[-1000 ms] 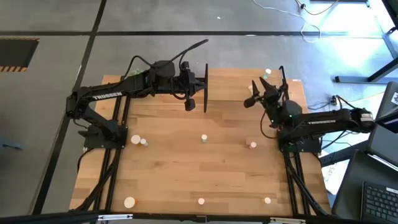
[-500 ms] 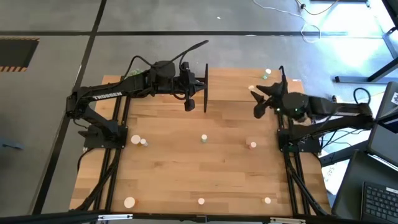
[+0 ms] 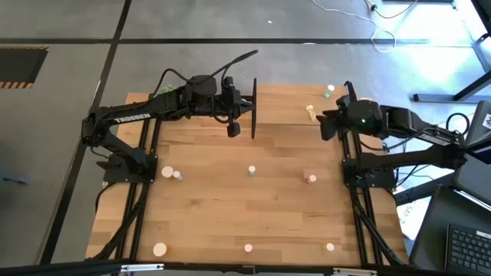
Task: Pick and place medicine bottles onto shelf by color
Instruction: Put the middle yellow pill bottle on the shelf
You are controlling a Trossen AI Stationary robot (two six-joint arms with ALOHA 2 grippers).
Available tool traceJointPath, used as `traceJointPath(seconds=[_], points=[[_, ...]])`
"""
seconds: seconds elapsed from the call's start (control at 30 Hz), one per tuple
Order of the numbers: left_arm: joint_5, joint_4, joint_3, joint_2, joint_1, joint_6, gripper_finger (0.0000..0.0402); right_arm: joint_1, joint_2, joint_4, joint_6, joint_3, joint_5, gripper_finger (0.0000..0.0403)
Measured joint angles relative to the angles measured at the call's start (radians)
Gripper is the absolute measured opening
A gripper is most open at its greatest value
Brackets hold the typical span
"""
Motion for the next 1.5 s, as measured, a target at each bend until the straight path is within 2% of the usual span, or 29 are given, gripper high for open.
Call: traceJointPath(seconds=[0.13,0.33,0.53,0.73,0.87,1.03,1.5], points=[[0.0,0.0,0.0,0.0,0.007,0.0,0.0,-0.076,0.055,0.004,0.003,0.0,-0.005,0.017],[-0.001,0.0,0.0,0.0,0.02,0.0,0.0,-0.213,0.175,0.007,0.025,0.03,-0.114,0.017],[-0.002,0.0,0.0,0.0,0.037,0.0,0.0,-0.336,0.308,-0.028,-0.008,0.16,-0.187,0.017],[-0.002,-0.007,0.0,0.0,0.046,0.0,0.0,-0.434,0.449,-0.232,0.01,0.331,-0.254,0.017],[-0.002,-0.008,0.0,0.0,0.048,0.001,0.0,-0.472,0.53,-0.347,-0.031,0.411,-0.285,0.017],[-0.002,-0.008,0.0,0.0,0.055,0.001,0.0,-0.495,0.605,-0.382,-0.087,0.432,-0.371,0.017],[-0.003,-0.008,0.0,0.0,0.055,0.004,0.0,-0.537,0.749,-0.39,-0.136,0.427,-0.385,0.017]])
